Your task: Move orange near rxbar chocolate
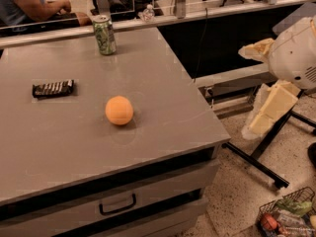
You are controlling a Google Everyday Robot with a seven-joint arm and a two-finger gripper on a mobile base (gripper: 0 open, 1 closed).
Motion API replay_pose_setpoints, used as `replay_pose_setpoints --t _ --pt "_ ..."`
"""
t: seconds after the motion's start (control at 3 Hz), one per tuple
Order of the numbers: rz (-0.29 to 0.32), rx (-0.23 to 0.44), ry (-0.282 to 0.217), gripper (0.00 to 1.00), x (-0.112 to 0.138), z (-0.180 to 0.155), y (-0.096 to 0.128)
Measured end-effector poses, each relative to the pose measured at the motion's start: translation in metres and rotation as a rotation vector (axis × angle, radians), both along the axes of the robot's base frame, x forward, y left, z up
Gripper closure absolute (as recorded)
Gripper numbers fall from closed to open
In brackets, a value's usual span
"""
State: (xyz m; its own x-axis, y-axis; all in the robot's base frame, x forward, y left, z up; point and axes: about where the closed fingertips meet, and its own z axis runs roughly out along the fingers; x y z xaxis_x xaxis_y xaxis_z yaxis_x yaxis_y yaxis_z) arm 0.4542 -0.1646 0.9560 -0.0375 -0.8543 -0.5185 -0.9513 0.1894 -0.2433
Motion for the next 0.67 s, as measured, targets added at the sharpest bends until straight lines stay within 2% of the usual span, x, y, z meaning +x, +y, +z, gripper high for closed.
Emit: replay_pose_setpoints --t 0.33,0.67 --pt "0.112 0.262 -0.059 0.0 0.016 -0.009 0.055" --pt "0.145 0.391 -0.099 0.0 0.028 -0.005 0.083"
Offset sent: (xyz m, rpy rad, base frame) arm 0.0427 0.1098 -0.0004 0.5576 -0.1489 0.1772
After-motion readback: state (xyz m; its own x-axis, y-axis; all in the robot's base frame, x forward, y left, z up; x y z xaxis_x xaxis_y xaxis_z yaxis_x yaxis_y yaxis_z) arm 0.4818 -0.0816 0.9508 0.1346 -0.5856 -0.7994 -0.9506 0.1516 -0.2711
